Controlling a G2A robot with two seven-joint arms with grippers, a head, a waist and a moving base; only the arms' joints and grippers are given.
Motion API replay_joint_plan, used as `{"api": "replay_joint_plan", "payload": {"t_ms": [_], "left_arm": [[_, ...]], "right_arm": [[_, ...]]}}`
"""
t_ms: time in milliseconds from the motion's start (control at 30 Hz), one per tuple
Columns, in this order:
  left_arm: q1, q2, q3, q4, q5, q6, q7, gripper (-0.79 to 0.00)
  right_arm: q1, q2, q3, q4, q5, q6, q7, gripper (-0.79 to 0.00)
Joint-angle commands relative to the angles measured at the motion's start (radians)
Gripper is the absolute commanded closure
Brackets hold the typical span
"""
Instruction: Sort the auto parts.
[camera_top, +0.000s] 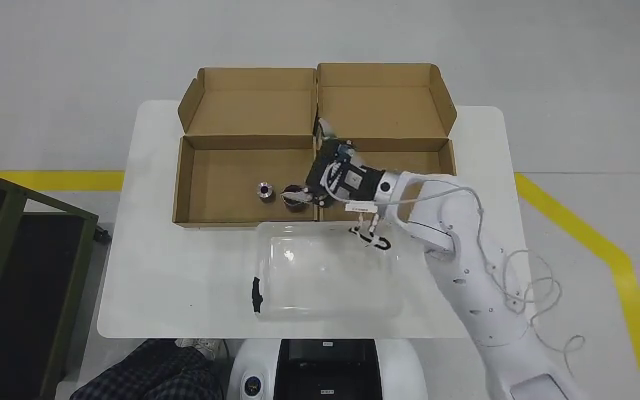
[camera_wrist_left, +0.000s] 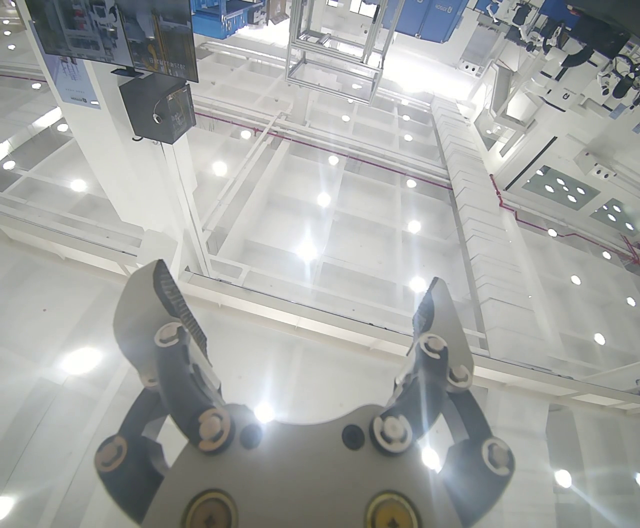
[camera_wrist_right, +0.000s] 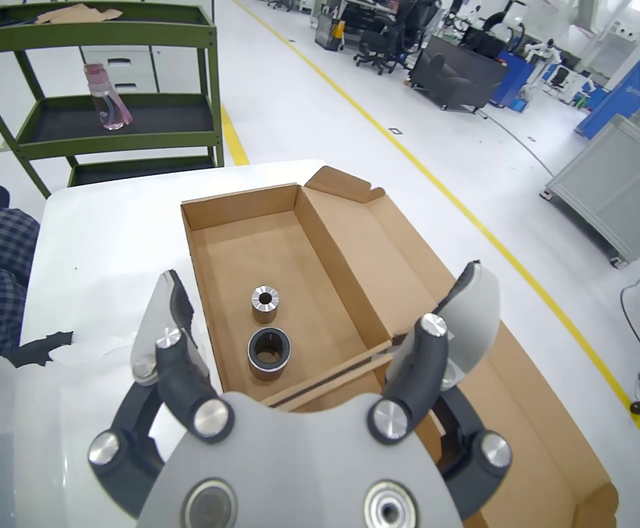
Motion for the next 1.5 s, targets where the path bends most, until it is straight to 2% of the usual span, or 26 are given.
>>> {"api": "replay_joint_plan", "payload": {"t_ms": [0, 333, 667, 1000, 1467], "left_arm": [[0.0, 0.0, 0.0, 0.0, 0.0, 0.0, 0.0, -0.785], [0.0, 0.0, 0.0, 0.0, 0.0, 0.0, 0.0, -0.785], [0.0, 0.0, 0.0, 0.0, 0.0, 0.0, 0.0, -0.785], [0.0, 0.0, 0.0, 0.0, 0.0, 0.0, 0.0, -0.785], [0.0, 0.0, 0.0, 0.0, 0.0, 0.0, 0.0, -0.785]], "right_arm": [[-0.042, 0.009, 0.046, -0.032, -0.008, 0.0, -0.016, -0.785], [-0.276, 0.051, 0.293, -0.158, -0.037, 0.044, -0.159, -0.785], [-0.44, 0.077, 0.475, -0.186, -0.006, 0.051, -0.253, -0.785], [-0.6, 0.093, 0.652, -0.192, 0.107, 0.052, -0.361, -0.785], [-0.714, 0.106, 0.765, -0.198, 0.129, 0.062, -0.461, -0.785]]}}
